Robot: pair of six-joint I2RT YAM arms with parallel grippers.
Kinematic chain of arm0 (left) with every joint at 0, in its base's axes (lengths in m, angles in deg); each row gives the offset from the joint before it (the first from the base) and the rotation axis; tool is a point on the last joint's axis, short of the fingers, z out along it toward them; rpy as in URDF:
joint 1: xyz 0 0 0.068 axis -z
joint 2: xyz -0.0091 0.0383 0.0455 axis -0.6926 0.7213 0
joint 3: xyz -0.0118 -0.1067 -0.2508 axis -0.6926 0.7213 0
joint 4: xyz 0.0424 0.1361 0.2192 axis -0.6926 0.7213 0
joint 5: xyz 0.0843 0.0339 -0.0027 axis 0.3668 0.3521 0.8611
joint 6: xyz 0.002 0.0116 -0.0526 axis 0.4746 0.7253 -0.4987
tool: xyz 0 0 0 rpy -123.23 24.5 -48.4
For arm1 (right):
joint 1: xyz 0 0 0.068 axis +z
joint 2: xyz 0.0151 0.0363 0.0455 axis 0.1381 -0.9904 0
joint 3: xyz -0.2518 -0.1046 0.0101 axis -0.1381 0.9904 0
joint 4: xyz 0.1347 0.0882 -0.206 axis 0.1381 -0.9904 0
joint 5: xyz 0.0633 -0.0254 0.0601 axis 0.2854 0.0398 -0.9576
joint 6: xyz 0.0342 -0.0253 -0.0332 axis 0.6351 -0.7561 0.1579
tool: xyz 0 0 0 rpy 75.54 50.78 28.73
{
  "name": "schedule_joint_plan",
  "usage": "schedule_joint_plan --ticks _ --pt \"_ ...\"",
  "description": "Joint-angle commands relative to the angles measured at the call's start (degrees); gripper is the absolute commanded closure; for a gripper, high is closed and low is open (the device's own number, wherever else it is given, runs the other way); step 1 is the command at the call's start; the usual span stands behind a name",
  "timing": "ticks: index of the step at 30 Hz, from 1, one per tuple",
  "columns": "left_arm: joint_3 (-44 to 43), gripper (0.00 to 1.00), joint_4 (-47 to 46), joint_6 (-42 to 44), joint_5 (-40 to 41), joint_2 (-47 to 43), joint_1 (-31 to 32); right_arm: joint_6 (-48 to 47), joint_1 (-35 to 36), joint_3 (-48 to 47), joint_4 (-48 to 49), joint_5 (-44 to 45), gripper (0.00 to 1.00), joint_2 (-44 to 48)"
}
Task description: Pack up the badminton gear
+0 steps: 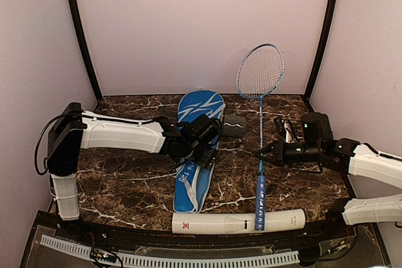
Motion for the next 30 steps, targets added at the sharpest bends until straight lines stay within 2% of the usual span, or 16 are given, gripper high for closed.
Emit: schedule_joint_plan --ticks 1,8,15,18,20,30 --pt "-2.88 0.16 7.17 0.89 4.57 3.23 0.33 -0.36 0.22 -0.98 4.40 -0.89 1.00 0.74" --pt "-2.78 0.47 7.99 0.98 7.68 3.85 -0.92 -0.49 0.33 -1.03 4.51 -1.29 1.00 0.21" --pt "-1.80 0.86 8.46 0.81 8.59 3.64 -4.39 -0.36 0.73 -0.90 5.60 -1.61 1.00 -0.72" --pt "-0.38 0.97 8.22 0.64 8.85 2.69 -6.36 -0.45 0.93 -1.01 5.89 -1.49 1.00 -0.95" --pt "1.50 1.00 7.10 0.59 8.88 1.33 -8.11 -0.54 1.05 -1.04 6.02 -1.51 1.00 -1.30" --pt "10.88 1.00 4.06 0.25 8.96 -7.94 -16.22 -1.21 2.64 -2.82 6.81 -2.99 1.00 -4.50"
